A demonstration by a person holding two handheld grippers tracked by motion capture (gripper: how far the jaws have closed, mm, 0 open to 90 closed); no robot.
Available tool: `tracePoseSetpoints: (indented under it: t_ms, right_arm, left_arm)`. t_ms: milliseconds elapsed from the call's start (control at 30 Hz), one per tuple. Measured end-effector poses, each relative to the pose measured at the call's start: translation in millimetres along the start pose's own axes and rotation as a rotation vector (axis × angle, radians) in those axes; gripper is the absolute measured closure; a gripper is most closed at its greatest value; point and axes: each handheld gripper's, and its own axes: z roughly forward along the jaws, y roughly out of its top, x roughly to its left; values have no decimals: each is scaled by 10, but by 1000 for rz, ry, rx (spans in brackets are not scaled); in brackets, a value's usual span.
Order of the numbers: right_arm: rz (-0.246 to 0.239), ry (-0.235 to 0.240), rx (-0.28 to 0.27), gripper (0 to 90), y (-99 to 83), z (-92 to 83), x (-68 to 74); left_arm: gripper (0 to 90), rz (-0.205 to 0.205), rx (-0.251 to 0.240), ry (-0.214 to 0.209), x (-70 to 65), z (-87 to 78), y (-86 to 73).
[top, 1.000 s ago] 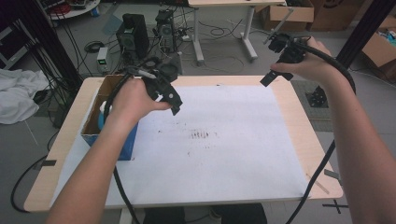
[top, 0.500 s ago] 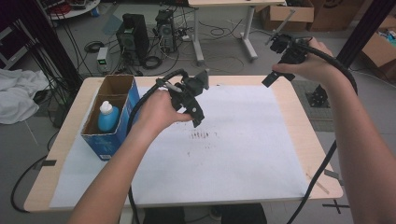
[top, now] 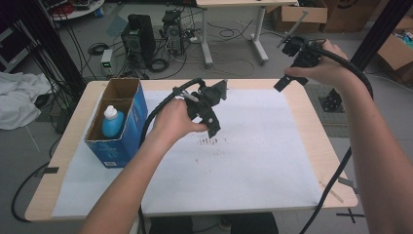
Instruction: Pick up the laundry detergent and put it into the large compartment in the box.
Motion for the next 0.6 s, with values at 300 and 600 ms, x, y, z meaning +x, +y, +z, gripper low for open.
tracePoseSetpoints:
  t_ms: [300, 600]
  right_arm:
    - [6, -2, 4, 274, -12, -12, 15]
    - [-1, 3, 0, 273, -28, -7, 24]
  left_arm:
    - [155, 6, 1, 0, -27, -14, 1]
    - [156, 1, 2, 1, -14, -26, -16]
